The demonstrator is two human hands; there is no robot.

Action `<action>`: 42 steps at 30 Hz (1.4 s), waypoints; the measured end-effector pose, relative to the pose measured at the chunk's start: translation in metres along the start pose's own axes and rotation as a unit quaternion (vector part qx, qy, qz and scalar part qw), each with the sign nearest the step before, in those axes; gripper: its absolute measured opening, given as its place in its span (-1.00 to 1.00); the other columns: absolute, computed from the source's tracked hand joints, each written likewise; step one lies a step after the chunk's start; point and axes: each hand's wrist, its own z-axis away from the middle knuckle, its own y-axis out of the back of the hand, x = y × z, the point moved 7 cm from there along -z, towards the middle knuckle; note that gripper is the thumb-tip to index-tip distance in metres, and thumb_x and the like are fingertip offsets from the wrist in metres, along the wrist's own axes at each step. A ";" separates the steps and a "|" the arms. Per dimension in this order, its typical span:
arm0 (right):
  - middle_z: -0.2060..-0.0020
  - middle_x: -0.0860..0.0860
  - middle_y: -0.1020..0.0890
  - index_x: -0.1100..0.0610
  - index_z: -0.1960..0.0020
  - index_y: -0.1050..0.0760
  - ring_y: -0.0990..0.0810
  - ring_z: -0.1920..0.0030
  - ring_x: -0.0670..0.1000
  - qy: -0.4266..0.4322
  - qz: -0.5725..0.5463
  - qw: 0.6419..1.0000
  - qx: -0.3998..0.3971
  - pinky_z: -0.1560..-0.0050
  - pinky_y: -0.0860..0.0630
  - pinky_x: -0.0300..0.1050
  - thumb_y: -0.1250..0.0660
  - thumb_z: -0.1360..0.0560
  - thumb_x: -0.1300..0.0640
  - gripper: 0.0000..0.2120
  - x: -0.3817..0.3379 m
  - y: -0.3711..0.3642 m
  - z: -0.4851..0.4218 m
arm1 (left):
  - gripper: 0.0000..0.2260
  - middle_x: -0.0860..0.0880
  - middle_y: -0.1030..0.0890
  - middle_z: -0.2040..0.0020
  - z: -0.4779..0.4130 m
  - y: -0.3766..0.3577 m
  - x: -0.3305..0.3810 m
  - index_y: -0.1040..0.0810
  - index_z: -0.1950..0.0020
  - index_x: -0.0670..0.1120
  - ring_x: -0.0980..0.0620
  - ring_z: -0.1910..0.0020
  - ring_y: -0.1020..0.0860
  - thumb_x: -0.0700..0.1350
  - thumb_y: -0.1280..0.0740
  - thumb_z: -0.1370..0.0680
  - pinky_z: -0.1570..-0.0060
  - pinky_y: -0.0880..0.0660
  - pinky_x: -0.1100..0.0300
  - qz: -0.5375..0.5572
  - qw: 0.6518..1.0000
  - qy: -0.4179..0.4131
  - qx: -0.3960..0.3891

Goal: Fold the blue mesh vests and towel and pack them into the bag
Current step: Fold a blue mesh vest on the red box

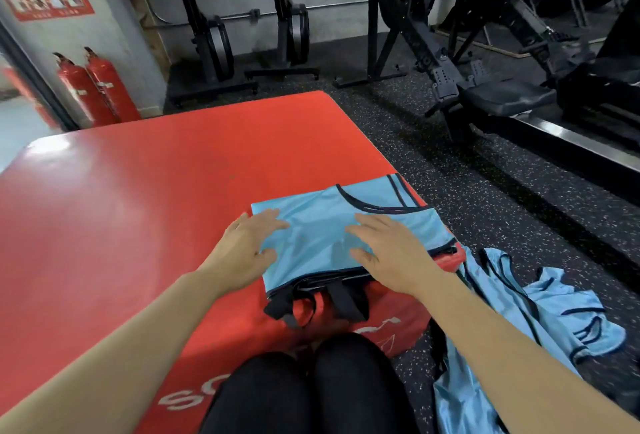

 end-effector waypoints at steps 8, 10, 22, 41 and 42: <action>-0.33 -0.05 -0.47 0.03 -0.37 -0.47 -0.33 -0.36 0.08 -0.021 -0.044 0.997 -0.060 -0.26 -0.36 -0.02 -0.16 -0.63 0.08 -0.66 -0.032 -0.015 0.002 | -0.55 0.18 -0.47 -0.37 0.057 -0.022 0.014 -0.55 -0.28 0.08 0.18 -0.39 -0.39 0.07 -0.36 -0.39 -0.49 -0.14 0.12 0.076 0.995 0.023 -0.068; -0.38 -0.02 -0.42 0.02 -0.42 -0.42 -0.29 -0.40 0.08 -0.027 -0.035 0.996 -0.075 -0.29 -0.36 0.03 -0.14 -0.65 0.06 -0.64 -0.034 -0.014 0.006 | -0.56 0.21 -0.59 -0.19 0.058 -0.026 0.016 -0.49 -0.17 0.15 0.20 -0.18 -0.52 0.22 -0.42 -0.35 -0.48 -0.03 0.10 0.076 0.994 0.042 -0.074; -0.47 -0.07 -0.35 0.00 -0.39 -0.47 -0.30 -0.47 -0.03 -0.085 -0.213 0.970 -0.077 -0.46 -0.25 -0.03 -0.25 -0.61 0.06 -0.65 -0.015 -0.033 0.010 | -0.70 0.04 -0.01 -0.60 0.060 -0.025 0.046 -0.47 0.11 0.33 0.05 -0.57 0.24 0.08 -0.24 -0.18 -0.38 0.42 -0.31 0.048 0.966 0.099 -0.232; -0.23 0.10 -0.51 0.07 -0.20 -0.52 -0.37 -0.29 0.15 -0.483 -0.057 0.872 0.052 -0.22 -0.29 0.06 -0.41 -0.35 -0.26 -0.45 0.131 0.015 0.038 | 0.22 0.02 0.46 -0.53 -0.056 -0.088 0.073 0.40 -0.52 0.24 -0.06 -0.47 0.50 0.71 0.03 0.00 -0.37 0.40 -0.37 -0.170 0.964 0.026 -0.205; -0.20 0.08 -0.53 0.08 -0.18 -0.52 -0.38 -0.28 0.14 -0.483 -0.071 0.872 0.050 -0.22 -0.29 0.08 -0.41 -0.33 -0.29 -0.43 0.130 0.013 0.037 | 0.23 0.02 0.47 -0.52 -0.059 -0.088 0.072 0.41 -0.51 0.25 -0.07 -0.47 0.51 0.71 0.02 0.02 -0.37 0.40 -0.37 -0.174 0.962 0.025 -0.208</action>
